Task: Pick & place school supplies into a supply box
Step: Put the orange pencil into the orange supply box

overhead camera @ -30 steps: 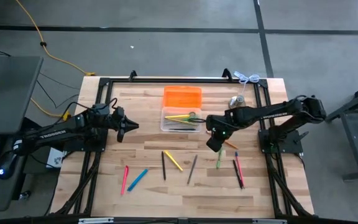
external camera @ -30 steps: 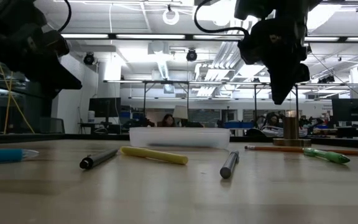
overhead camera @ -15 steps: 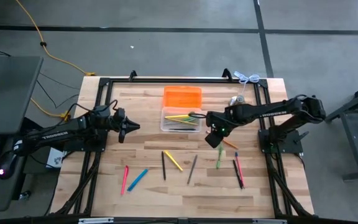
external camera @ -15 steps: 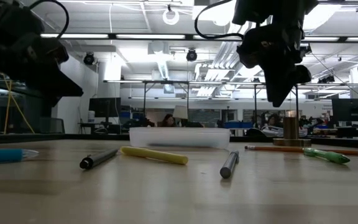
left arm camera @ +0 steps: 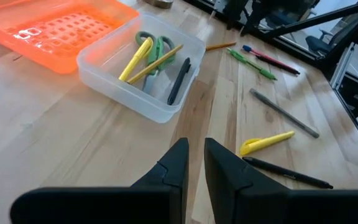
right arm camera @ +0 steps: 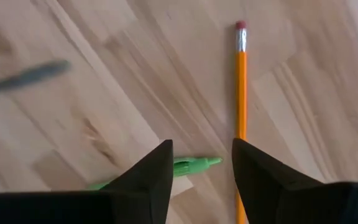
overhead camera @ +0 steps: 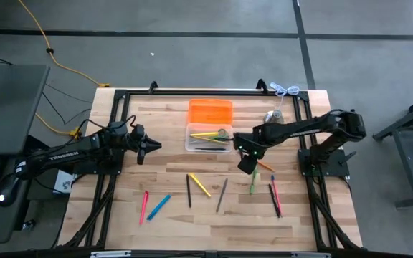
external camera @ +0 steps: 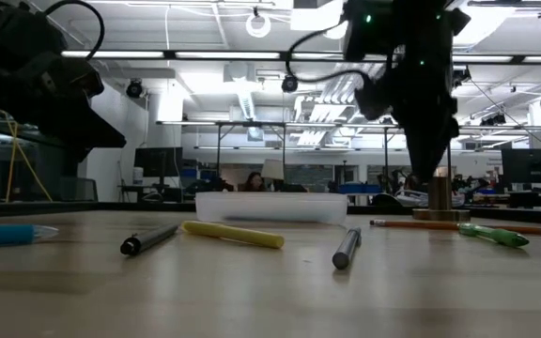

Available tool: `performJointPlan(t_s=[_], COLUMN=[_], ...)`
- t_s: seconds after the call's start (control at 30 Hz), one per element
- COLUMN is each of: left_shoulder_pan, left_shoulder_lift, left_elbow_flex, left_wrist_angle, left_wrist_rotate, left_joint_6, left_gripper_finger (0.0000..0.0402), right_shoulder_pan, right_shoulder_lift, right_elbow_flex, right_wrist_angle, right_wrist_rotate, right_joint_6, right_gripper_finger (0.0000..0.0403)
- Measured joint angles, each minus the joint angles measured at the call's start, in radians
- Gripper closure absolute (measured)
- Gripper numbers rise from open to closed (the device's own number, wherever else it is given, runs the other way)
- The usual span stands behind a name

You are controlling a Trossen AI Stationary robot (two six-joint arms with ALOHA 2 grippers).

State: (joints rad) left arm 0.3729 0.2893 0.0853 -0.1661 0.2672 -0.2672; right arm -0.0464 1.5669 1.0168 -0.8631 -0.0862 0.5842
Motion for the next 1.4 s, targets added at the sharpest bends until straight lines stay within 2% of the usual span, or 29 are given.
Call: performJointPlan(t_s=[0.33,0.5,0.8,1.03,1.4], left_shoulder_pan=[0.0,0.0,0.0,0.0,0.0], left_shoulder_lift=[0.0,0.0,0.0,0.0,0.0], left_elbow_flex=[0.0,0.0,0.0,0.0,0.0], left_wrist_angle=[0.0,0.0,-0.013,-0.016,-0.016], left_wrist_rotate=[0.0,0.0,0.0,0.001,0.001], left_joint_6=[-0.003,-0.003,-0.003,-0.003,0.0], left_gripper_finger=[0.0323,0.0323,0.0323,0.0323,0.0323], right_shoulder_pan=[0.0,0.0,-0.044,-0.09,-0.099], right_shoulder_lift=[0.13,0.161,0.17,0.17,0.17], right_elbow_flex=[0.0,0.0,0.0,0.0,0.0], right_wrist_angle=[0.0,0.002,0.007,0.011,0.011], right_wrist_rotate=[0.014,0.058,0.077,0.045,0.028], right_joint_6=[-0.071,-0.092,-0.118,-0.147,-0.161], right_gripper_finger=[0.026,0.026,0.0264,0.0268,0.0268])
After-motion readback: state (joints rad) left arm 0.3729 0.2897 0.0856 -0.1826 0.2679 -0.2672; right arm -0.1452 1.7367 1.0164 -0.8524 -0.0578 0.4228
